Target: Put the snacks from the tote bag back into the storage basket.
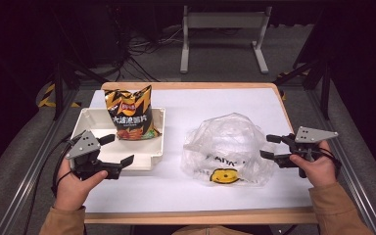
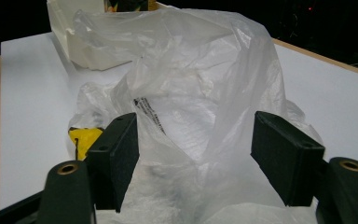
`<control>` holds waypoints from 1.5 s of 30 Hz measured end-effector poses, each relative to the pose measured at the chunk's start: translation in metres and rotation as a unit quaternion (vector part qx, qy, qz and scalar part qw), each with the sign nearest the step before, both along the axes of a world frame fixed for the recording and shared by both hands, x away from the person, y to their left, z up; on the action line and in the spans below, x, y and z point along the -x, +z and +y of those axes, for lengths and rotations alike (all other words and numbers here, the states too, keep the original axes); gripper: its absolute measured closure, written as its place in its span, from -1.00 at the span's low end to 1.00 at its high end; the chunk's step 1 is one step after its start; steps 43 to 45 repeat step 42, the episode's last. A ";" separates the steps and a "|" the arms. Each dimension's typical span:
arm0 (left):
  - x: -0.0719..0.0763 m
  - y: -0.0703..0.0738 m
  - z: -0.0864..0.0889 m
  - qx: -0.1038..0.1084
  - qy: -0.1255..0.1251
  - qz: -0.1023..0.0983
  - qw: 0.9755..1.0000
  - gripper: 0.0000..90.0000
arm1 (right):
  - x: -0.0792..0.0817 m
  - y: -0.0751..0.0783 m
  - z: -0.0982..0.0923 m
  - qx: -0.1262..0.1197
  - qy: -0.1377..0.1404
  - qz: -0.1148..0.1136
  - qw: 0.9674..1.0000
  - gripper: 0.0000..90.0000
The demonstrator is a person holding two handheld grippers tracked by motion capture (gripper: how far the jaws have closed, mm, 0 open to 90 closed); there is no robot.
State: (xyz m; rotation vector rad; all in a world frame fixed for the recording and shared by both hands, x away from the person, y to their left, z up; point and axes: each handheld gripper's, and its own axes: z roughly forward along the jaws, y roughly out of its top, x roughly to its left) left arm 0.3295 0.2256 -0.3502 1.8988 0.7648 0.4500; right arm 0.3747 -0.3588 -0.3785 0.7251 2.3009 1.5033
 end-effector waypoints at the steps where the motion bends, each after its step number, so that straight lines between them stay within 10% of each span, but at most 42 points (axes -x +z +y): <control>1: 0.001 -0.003 0.001 0.001 0.002 0.002 1.000 -0.82 | 0.000 0.000 0.000 -0.002 0.002 -0.001 1.000 -0.27; 26: 0.004 -0.083 0.032 0.030 0.047 0.066 0.996 -0.83 | 0.002 -0.015 -0.004 -0.007 0.000 -0.030 1.000 -0.42; 45: 0.007 -0.092 0.037 0.037 0.077 0.057 0.995 -0.86 | -0.002 -0.021 -0.009 -0.042 -0.027 -0.007 0.999 -0.78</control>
